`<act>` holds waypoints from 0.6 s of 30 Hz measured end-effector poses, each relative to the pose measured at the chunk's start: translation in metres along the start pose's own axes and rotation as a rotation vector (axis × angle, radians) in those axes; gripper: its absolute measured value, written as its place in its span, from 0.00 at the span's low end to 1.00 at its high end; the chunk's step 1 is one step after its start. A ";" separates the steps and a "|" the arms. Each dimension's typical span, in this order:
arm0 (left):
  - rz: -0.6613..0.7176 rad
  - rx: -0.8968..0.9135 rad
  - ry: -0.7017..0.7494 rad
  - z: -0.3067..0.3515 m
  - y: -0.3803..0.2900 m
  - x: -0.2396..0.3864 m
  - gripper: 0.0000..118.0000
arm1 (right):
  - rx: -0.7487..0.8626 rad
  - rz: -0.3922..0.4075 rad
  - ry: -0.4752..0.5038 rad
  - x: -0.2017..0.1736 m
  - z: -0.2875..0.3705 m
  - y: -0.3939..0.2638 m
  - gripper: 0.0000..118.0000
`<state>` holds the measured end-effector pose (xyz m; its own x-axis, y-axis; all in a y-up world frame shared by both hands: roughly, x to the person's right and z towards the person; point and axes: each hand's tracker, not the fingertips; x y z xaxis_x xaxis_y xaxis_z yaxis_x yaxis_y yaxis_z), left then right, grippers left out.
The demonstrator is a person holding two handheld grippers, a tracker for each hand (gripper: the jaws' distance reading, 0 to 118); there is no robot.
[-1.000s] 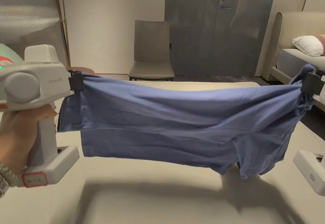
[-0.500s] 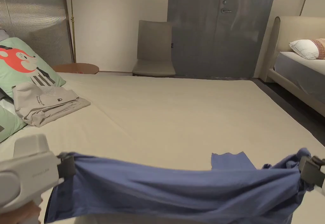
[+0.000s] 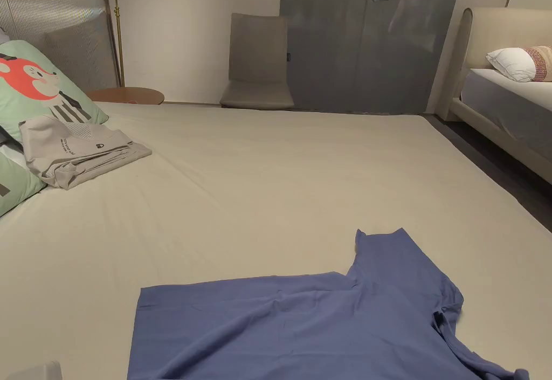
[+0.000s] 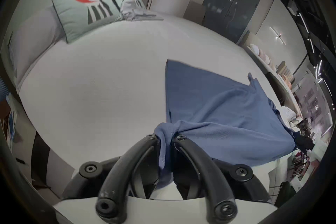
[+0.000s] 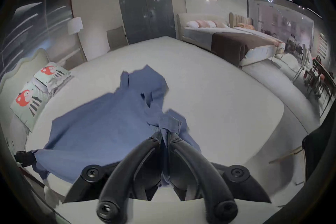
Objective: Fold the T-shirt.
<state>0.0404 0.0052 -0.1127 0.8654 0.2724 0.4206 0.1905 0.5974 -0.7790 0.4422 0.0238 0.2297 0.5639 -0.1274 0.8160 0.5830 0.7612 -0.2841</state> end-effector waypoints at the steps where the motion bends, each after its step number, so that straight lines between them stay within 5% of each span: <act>1: 0.004 -0.014 0.005 -0.003 -0.004 -0.002 0.04 | -0.027 -0.003 -0.007 0.002 -0.004 -0.006 0.04; 11: -0.005 -0.075 0.030 -0.013 -0.026 -0.013 0.04 | -0.125 0.008 -0.036 0.016 -0.026 -0.035 0.04; 13: -0.013 -0.052 0.035 -0.007 -0.025 -0.011 0.23 | -0.104 0.029 -0.026 0.015 -0.023 -0.033 0.07; 14: -0.025 -0.008 0.061 -0.002 -0.022 -0.010 0.41 | -0.069 0.046 -0.019 0.014 -0.019 -0.030 0.15; 16: -0.059 0.085 0.065 0.009 -0.012 -0.008 0.84 | -0.001 0.109 -0.060 0.010 -0.012 -0.020 0.48; 18: -0.089 0.207 0.051 0.026 0.001 -0.002 0.93 | 0.086 0.150 -0.058 0.005 -0.002 -0.004 0.74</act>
<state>0.0270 0.0247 -0.1029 0.8729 0.1760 0.4549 0.1725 0.7610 -0.6254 0.4439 0.0184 0.2338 0.6044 0.0268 0.7962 0.4414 0.8207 -0.3628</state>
